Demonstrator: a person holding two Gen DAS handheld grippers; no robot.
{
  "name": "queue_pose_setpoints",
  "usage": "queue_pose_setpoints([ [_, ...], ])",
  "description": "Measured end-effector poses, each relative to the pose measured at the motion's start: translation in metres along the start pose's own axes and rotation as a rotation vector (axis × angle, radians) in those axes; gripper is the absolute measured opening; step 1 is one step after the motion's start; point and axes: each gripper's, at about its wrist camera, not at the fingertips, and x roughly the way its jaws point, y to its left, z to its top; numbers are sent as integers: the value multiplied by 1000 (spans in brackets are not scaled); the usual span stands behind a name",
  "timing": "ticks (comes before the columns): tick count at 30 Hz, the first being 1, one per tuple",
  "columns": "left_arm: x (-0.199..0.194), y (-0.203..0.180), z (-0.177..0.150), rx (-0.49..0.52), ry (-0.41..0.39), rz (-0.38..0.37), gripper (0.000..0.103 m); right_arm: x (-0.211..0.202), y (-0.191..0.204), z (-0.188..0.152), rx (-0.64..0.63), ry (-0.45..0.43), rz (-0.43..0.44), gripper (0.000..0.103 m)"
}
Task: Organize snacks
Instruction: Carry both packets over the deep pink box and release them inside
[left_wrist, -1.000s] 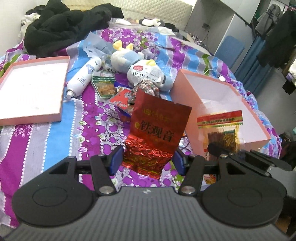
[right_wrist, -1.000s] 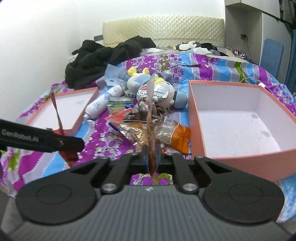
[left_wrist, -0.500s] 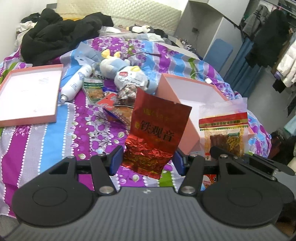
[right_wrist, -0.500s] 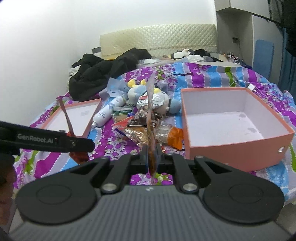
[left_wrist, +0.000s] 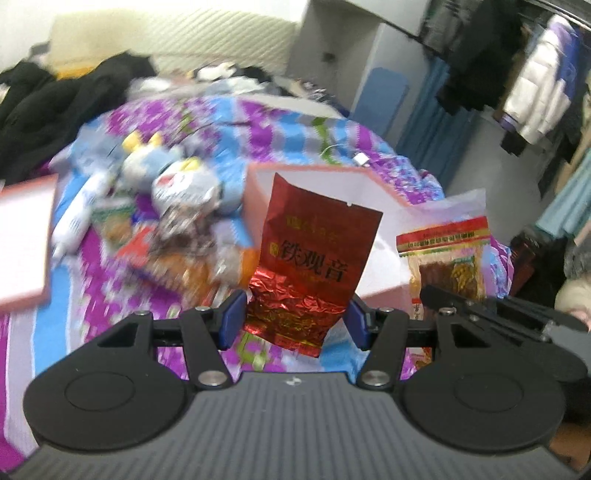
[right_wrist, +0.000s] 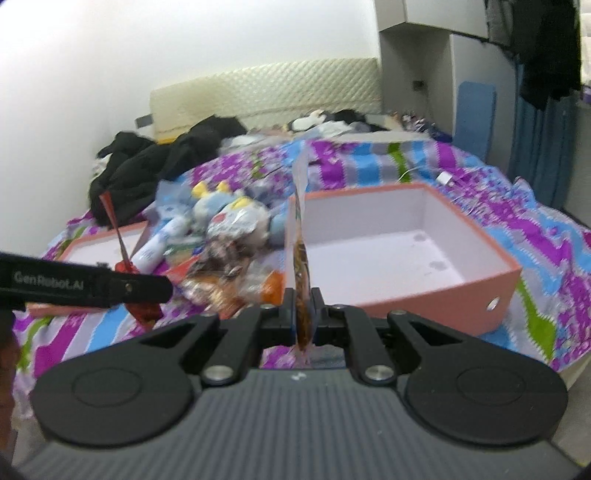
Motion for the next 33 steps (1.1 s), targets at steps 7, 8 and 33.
queue_pose_setpoints([
  [7,40,-34,48,62,-33,-66,62,26,-35,30,0,-17,-51,10],
  [8,47,-38,53,68,-34,-70,62,30,-38,33,-4,-16,-58,10],
  [33,280,-19,120,-1,242,-87,62,206,-124,47,102,207,-62,10],
])
